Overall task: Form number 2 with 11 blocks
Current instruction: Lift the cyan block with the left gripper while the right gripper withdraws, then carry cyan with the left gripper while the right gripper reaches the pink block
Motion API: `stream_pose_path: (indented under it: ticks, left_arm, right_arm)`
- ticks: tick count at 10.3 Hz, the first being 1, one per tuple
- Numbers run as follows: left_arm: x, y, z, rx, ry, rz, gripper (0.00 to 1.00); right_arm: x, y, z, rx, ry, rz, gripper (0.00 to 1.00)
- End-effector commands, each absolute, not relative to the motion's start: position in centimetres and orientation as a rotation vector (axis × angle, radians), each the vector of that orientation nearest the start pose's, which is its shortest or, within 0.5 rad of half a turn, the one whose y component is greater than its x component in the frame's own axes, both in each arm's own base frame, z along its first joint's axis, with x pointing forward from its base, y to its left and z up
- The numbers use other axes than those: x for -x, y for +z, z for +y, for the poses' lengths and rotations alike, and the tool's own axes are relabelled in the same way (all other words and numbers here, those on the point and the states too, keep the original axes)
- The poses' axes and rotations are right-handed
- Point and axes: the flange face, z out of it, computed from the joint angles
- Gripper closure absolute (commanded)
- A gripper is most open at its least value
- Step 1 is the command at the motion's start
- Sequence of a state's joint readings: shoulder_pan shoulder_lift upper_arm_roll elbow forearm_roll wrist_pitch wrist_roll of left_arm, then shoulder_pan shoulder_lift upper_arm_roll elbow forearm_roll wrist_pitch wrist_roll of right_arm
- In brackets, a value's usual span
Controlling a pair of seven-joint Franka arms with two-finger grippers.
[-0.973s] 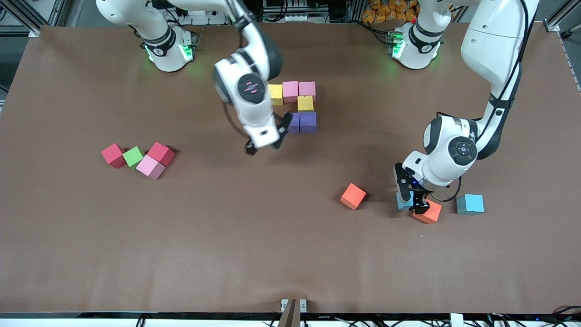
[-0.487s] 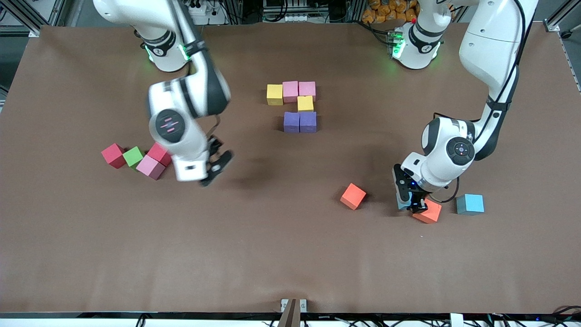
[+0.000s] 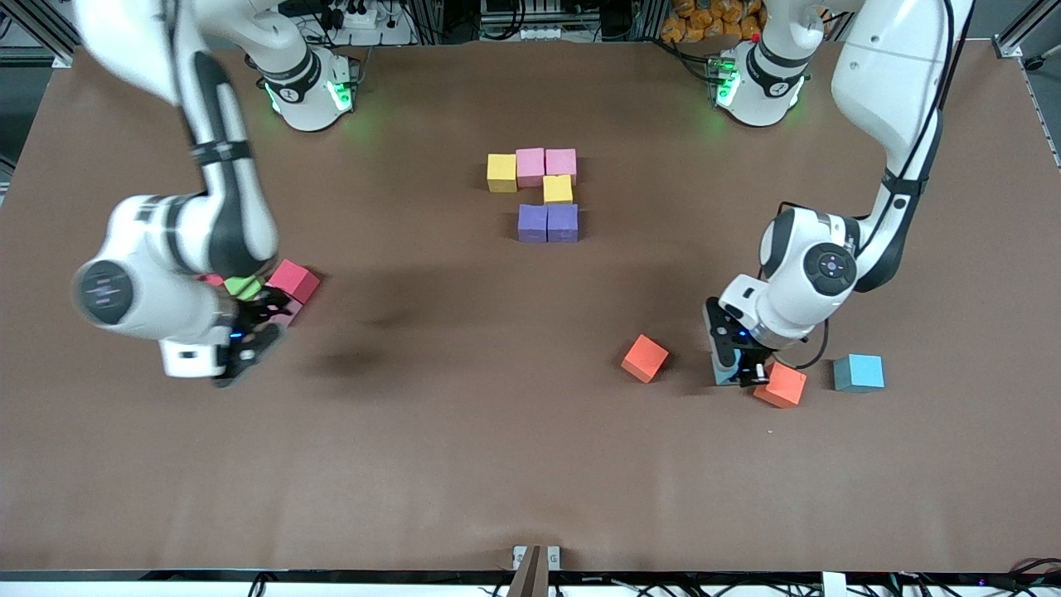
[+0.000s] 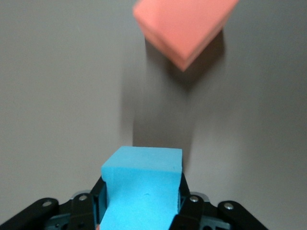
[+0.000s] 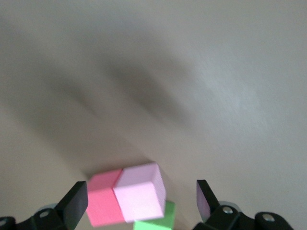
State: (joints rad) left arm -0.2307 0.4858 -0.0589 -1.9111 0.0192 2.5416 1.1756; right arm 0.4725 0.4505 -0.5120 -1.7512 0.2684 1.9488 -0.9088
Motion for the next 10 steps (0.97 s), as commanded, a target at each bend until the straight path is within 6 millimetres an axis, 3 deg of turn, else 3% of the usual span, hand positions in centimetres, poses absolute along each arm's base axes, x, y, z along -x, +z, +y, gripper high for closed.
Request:
stream_pose_path:
  ticks: [1, 2, 3, 4, 7, 10]
  left_arm:
    - [-60.4, 30.4, -21.5, 2.374, -0.179, 2.025, 0.86]
    - [-59.4, 33.1, -23.7, 2.407, -0.158, 2.004, 0.86]
    - [-57.9, 35.3, -26.8, 2.45, -0.097, 1.979, 0.85]
    - [-56.4, 36.5, -29.7, 2.485, -0.074, 1.946, 0.82]
    - [-51.3, 39.9, -39.1, 2.515, -0.076, 1.92, 0.79]
    - [-46.3, 41.9, -46.2, 2.642, -0.075, 1.772, 0.79]
  right_arm:
    - [-61.9, 31.8, -0.9, 2.759, 0.295, -1.093, 0.0]
    - [-61.5, 31.5, -2.1, 2.747, 0.317, -1.108, 0.0]
    - [-60.6, 30.5, -6.0, 2.742, 0.324, -1.076, 0.0]
    - [-59.8, 29.5, -7.8, 2.722, 0.325, -1.096, 0.0]
    - [-55.5, 27.7, -10.8, 2.775, 0.189, -1.149, 0.0]
    - [-52.3, 25.2, -13.5, 2.769, 0.203, -1.19, 0.0]
